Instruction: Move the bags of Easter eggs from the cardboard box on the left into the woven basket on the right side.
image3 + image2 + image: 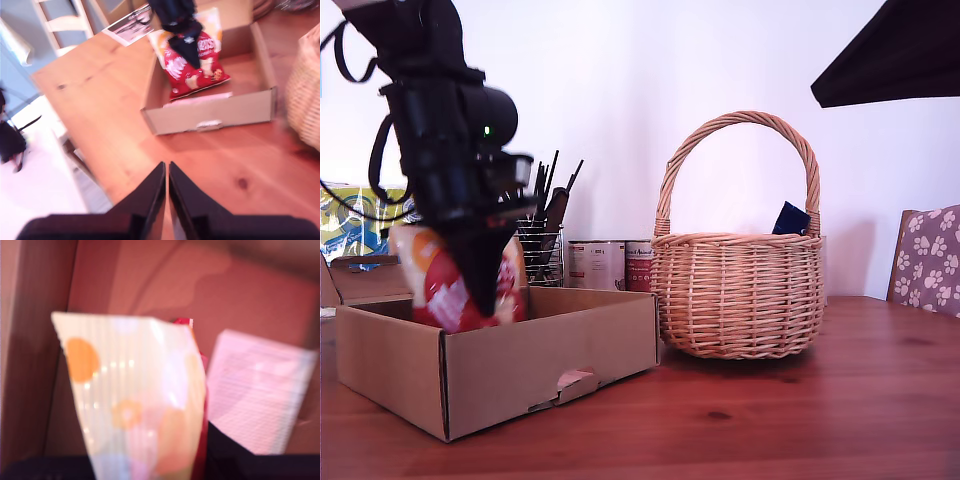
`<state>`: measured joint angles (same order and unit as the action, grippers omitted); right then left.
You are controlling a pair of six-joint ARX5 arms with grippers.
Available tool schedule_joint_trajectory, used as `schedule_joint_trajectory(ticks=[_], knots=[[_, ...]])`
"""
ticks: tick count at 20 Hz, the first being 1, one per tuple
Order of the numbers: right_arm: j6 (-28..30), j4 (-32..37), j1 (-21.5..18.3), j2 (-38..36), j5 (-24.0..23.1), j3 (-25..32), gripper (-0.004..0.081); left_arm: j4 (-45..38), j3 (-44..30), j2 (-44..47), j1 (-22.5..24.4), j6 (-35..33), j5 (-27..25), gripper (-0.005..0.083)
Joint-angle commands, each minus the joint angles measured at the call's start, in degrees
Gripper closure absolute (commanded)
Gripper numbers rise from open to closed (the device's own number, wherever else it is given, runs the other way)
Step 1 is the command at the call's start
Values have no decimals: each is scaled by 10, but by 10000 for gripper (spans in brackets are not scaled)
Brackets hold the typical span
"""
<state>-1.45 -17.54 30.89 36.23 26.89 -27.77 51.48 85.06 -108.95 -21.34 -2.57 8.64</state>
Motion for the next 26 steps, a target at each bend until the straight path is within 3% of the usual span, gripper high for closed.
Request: schedule_joint_trajectory(ticks=[1, 9, 13, 18, 26], knots=[[-2, 11, 2, 0, -10, -7, 782, -30, 3, 56, -2, -5, 28, 738], [-18, 44, 0, -2, -38, -13, 782, -105, 3, 127, -26, -5, 168, 738], [-32, 21, 0, -2, -38, -13, 782, -181, 3, 125, -61, 8, 274, 738], [-37, 9, 0, -10, -37, -13, 782, -335, 3, 102, -121, 44, 251, 738], [-36, 13, -11, -47, -67, -13, 769, -598, 3, -31, -167, 138, 110, 738]])
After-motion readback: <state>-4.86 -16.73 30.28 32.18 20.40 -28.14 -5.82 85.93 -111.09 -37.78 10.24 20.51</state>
